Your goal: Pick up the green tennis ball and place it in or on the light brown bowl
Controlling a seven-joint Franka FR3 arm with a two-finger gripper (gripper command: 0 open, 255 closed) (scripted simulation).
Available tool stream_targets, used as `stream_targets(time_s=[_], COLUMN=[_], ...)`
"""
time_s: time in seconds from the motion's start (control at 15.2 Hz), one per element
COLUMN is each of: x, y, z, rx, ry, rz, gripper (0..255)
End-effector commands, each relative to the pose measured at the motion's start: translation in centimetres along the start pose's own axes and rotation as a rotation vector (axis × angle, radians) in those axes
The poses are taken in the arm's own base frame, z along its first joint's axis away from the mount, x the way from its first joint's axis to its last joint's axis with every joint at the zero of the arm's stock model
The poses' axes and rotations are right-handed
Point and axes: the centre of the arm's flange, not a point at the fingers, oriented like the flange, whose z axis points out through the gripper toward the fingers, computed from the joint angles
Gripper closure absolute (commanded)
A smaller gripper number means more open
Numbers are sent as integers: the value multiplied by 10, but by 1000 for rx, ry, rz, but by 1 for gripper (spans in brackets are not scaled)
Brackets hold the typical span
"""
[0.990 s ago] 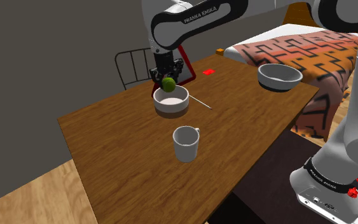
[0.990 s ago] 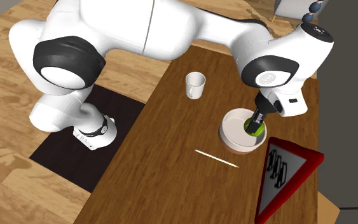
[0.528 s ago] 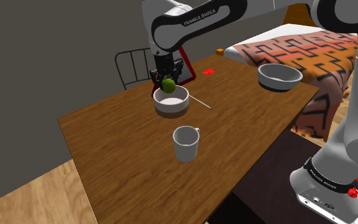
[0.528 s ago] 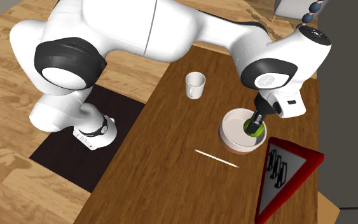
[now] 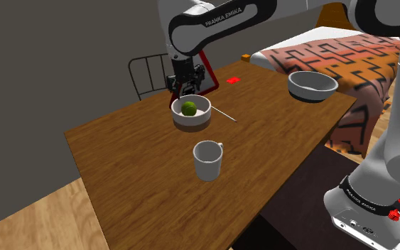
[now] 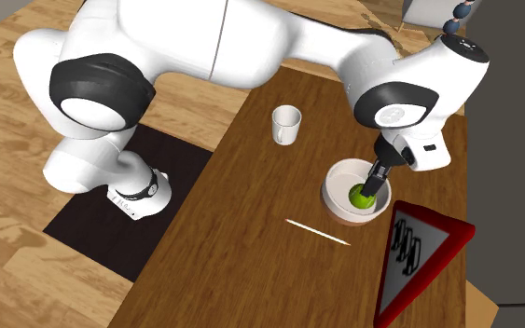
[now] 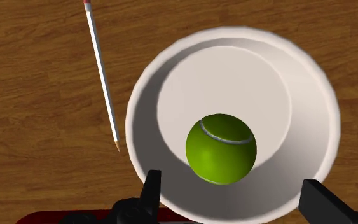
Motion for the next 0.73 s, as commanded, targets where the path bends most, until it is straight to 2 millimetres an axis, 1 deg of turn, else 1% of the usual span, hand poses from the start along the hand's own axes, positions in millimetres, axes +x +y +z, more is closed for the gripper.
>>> stream_targets(time_s=[0.0, 0.13, 0.66], x=[0, 0, 0], y=[0, 0, 0], z=[-21, -44, -44], rx=[0, 0, 0], ry=[0, 0, 0], rz=[0, 0, 0], gripper=[0, 0, 0])
